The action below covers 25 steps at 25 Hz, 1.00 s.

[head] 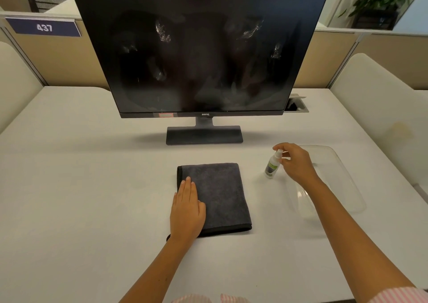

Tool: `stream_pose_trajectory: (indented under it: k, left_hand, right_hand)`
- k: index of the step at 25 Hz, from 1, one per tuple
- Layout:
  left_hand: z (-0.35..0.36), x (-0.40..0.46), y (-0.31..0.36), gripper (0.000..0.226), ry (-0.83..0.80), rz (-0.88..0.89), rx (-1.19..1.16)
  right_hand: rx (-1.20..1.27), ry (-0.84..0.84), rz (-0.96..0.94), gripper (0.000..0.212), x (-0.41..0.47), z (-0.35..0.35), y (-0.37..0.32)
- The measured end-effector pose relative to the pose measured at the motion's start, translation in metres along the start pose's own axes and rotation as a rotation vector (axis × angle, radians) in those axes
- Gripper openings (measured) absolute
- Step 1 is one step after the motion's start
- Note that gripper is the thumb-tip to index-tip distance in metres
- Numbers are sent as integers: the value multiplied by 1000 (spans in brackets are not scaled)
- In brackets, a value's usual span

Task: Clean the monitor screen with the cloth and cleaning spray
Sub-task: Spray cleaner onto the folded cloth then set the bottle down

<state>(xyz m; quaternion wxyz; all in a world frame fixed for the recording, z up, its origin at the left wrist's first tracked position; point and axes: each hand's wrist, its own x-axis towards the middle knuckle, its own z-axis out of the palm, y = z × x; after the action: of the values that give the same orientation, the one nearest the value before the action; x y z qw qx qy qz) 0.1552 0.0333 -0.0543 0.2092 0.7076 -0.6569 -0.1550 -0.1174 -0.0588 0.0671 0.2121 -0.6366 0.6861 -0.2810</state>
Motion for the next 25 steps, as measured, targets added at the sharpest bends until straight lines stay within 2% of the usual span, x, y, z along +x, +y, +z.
stream_pose_trajectory:
  k: [5, 11, 14, 16, 19, 23, 25]
  left_hand:
    - [0, 0, -1, 57, -10, 0, 13]
    - [0, -1, -2, 57, -20, 5, 28]
    - [0, -1, -1, 57, -20, 4, 29]
    - [0, -2, -2, 57, -15, 3, 28]
    - [1, -2, -2, 57, -16, 0, 46]
    - [1, -1, -2, 58, -19, -12, 58]
    - [1, -2, -2, 58, -15, -15, 60]
  right_hand:
    - [-62, 32, -23, 34, 2, -3, -7]
    - [-195, 351, -267, 28, -8, 11, -24]
    - [-187, 425, -343, 23, -13, 19, -24]
    - [-186, 374, -383, 23, -22, 31, -22]
    - [-157, 197, -374, 19, -37, 54, -16]
    - [-27, -146, -58, 26, -52, 84, -11]
    - [-56, -237, 108, 36, -54, 95, -13]
